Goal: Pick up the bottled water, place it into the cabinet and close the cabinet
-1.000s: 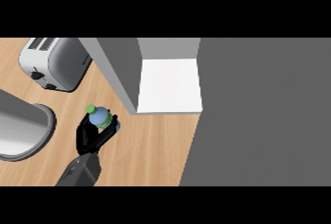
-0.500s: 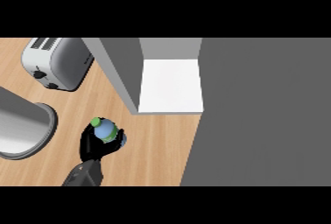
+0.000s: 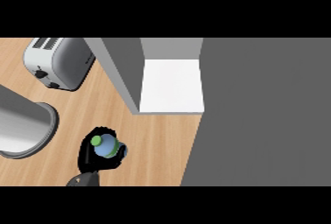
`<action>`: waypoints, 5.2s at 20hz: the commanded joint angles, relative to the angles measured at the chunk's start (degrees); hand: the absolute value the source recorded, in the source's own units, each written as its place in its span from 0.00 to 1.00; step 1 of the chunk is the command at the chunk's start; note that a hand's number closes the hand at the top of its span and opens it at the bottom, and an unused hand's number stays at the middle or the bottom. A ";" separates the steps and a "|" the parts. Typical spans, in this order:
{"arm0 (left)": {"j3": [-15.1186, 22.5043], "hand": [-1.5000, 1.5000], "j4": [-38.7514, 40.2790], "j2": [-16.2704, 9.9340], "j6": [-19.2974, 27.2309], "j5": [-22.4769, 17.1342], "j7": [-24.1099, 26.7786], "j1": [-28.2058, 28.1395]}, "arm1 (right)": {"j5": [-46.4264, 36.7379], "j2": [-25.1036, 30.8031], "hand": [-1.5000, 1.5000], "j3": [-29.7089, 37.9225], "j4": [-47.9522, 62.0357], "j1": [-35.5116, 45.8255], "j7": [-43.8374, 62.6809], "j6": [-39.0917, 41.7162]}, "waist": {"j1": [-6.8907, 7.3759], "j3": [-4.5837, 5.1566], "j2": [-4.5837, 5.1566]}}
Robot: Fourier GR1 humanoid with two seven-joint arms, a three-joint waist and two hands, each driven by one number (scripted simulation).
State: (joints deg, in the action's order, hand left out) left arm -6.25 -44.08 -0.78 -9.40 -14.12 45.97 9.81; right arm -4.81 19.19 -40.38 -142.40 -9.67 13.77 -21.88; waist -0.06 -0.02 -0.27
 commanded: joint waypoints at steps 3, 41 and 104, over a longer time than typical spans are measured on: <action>5.85 1.00 -11.95 0.75 0.59 -1.45 -5.47 -6.48 | -5.01 0.79 0.00 -1.34 -7.06 0.07 5.04 0.15 | 0.08 0.02 0.02; 23.18 1.00 -25.77 0.78 39.18 -4.63 -32.74 21.93 | -3.44 2.25 0.00 -1.47 -7.58 -1.98 1.93 -1.24 | -0.79 0.03 0.19; 12.36 0.00 37.97 0.36 50.97 2.11 -15.07 53.74 | 3.05 5.25 0.00 -0.51 -3.42 -4.08 -7.69 2.12 | -4.40 0.12 1.64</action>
State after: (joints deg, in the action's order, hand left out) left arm 7.01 -4.83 -0.22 43.88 -11.48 29.06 63.81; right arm -0.85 23.41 -39.93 -141.94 -12.29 5.44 -20.26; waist -4.41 0.11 1.43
